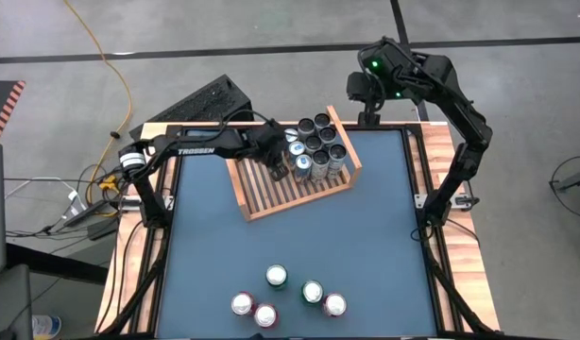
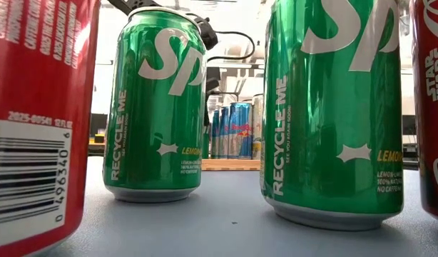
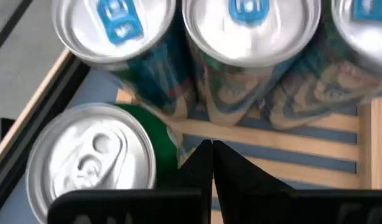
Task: Place canned beverage on shelf
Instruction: Put the green soda can on the shelf
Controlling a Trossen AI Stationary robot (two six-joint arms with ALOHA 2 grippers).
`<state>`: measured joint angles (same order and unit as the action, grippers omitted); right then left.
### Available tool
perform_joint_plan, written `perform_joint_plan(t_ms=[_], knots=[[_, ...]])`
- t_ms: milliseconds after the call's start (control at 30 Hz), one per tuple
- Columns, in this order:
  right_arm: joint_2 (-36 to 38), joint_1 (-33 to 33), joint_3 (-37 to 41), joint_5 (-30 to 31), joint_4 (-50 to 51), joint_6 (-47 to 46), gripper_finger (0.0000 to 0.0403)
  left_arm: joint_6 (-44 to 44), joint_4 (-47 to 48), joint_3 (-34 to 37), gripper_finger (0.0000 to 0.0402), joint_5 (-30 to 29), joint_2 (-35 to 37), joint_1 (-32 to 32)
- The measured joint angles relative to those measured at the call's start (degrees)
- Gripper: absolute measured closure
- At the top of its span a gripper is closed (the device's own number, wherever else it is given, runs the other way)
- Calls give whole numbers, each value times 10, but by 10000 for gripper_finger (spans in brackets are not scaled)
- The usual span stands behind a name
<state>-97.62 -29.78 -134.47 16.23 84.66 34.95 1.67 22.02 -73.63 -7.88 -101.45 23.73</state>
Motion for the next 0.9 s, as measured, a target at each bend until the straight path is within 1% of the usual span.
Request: perform_joint_plan(t_ms=[267,400,533,600,700,800,833,900], knots=[[0,0,0,0,1,0,403,5,-13,0,401,-3,0,1],[0,0,0,-1,1,0,403,6,-36,0,401,-10,0,5],[0,0,0,-15,1,-3,403,9,-46,-2,401,10,10,1],[0,0,0,-16,3,-5,403,4,-11,-19,401,10,19,-8],[0,0,0,-16,3,-5,403,-5,77,-36,401,-27,29,-19],[0,0,0,-16,3,-5,403,-17,137,-36,401,-21,29,-20],[0,0,0,-16,3,-5,403,-20,145,-34,401,-18,30,-19],[0,0,0,-16,2,-5,403,-25,145,-24,401,-32,30,-17]])
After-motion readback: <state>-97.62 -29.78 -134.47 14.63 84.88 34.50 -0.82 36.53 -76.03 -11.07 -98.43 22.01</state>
